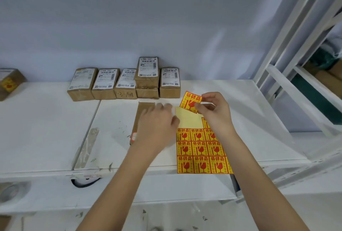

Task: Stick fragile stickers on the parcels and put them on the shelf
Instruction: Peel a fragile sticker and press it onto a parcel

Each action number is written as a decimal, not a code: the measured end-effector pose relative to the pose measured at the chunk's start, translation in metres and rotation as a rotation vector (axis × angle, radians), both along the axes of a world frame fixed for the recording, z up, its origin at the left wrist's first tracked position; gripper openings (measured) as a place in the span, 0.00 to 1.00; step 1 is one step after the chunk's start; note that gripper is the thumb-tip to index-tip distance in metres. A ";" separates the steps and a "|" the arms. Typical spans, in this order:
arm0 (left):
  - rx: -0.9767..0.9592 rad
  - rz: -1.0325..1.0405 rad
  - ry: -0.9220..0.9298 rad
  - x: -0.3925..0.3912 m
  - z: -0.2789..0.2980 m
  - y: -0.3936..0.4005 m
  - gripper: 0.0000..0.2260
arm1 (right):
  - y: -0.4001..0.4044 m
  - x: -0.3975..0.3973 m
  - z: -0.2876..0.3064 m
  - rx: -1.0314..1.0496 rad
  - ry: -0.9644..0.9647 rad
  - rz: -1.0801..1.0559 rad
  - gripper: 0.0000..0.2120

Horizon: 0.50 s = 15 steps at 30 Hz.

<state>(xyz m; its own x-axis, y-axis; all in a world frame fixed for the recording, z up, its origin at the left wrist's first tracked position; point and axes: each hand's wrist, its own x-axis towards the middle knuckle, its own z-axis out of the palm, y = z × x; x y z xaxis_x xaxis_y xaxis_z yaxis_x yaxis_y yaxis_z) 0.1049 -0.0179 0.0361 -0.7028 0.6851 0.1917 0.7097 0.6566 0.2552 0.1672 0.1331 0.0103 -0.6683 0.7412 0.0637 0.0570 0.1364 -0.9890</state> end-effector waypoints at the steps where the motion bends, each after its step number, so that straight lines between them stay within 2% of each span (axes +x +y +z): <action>1: 0.077 0.021 -0.091 -0.004 0.008 -0.007 0.16 | -0.003 -0.002 0.003 -0.008 0.016 0.015 0.12; 3: 0.300 0.060 -0.344 -0.012 0.015 -0.016 0.15 | -0.011 -0.007 0.008 -0.012 0.030 0.060 0.12; 5: 0.440 0.087 -0.478 -0.021 0.011 -0.020 0.14 | -0.022 -0.012 0.009 -0.014 0.024 0.114 0.11; 9: 0.578 0.133 -0.537 -0.031 -0.003 -0.030 0.10 | -0.044 -0.026 0.011 -0.010 0.002 0.208 0.11; 15: 0.605 0.170 -0.564 -0.045 -0.015 -0.048 0.06 | -0.068 -0.043 0.016 0.023 -0.013 0.261 0.13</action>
